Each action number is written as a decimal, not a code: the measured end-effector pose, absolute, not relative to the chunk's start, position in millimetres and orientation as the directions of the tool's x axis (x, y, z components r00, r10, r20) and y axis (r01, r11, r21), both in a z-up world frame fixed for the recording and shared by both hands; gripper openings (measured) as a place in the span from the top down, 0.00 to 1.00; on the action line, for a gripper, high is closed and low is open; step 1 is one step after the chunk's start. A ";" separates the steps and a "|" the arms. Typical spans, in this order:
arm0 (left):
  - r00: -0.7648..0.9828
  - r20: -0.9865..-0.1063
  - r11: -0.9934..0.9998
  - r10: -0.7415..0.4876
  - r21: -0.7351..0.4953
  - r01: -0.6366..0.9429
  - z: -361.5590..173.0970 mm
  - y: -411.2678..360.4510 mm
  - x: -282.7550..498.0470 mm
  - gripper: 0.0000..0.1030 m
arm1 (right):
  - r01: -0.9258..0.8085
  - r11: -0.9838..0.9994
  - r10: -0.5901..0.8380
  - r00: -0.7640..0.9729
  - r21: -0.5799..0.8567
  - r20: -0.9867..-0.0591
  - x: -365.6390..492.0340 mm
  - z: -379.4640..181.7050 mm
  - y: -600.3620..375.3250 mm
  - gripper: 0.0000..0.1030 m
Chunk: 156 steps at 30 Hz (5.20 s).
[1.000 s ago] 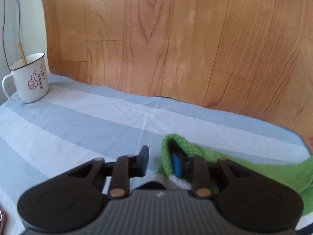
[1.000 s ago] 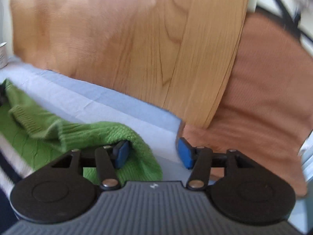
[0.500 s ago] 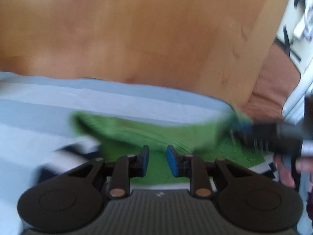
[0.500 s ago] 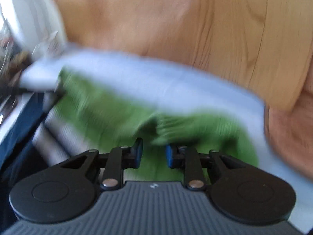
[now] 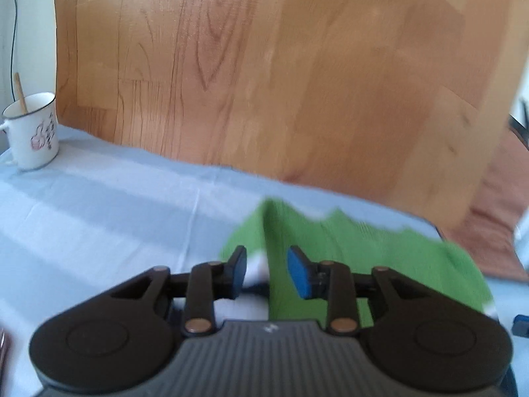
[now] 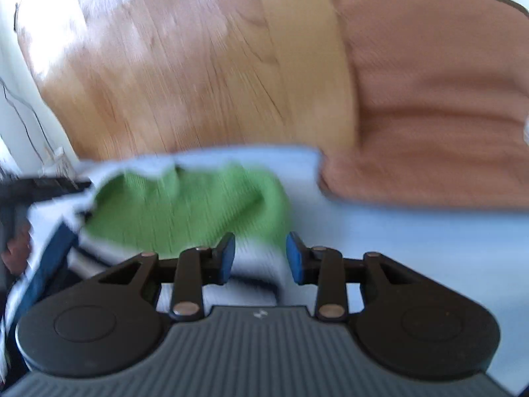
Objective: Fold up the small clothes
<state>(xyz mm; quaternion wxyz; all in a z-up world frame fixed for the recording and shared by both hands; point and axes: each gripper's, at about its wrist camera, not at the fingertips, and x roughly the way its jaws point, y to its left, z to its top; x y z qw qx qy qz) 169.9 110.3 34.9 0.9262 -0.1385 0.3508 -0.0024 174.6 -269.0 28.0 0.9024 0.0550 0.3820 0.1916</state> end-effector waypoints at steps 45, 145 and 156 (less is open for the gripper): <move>0.681 -0.688 0.968 -0.251 -0.188 0.167 12.6 98.0 -12.1 0.56 | -0.564 0.775 0.620 0.590 0.286 -0.518 -34.5 43.7 -297.0 0.62; 0.706 -0.669 0.950 -0.232 -0.312 0.017 -12.4 110.2 219.2 0.88 | -0.568 0.807 0.309 0.641 -0.162 -0.703 217.5 69.2 -153.7 0.95; 0.751 -0.649 0.943 -0.120 -0.312 -0.119 -26.4 136.7 199.8 0.57 | -0.400 0.917 0.303 0.701 -0.004 -0.646 244.9 65.2 -176.7 0.63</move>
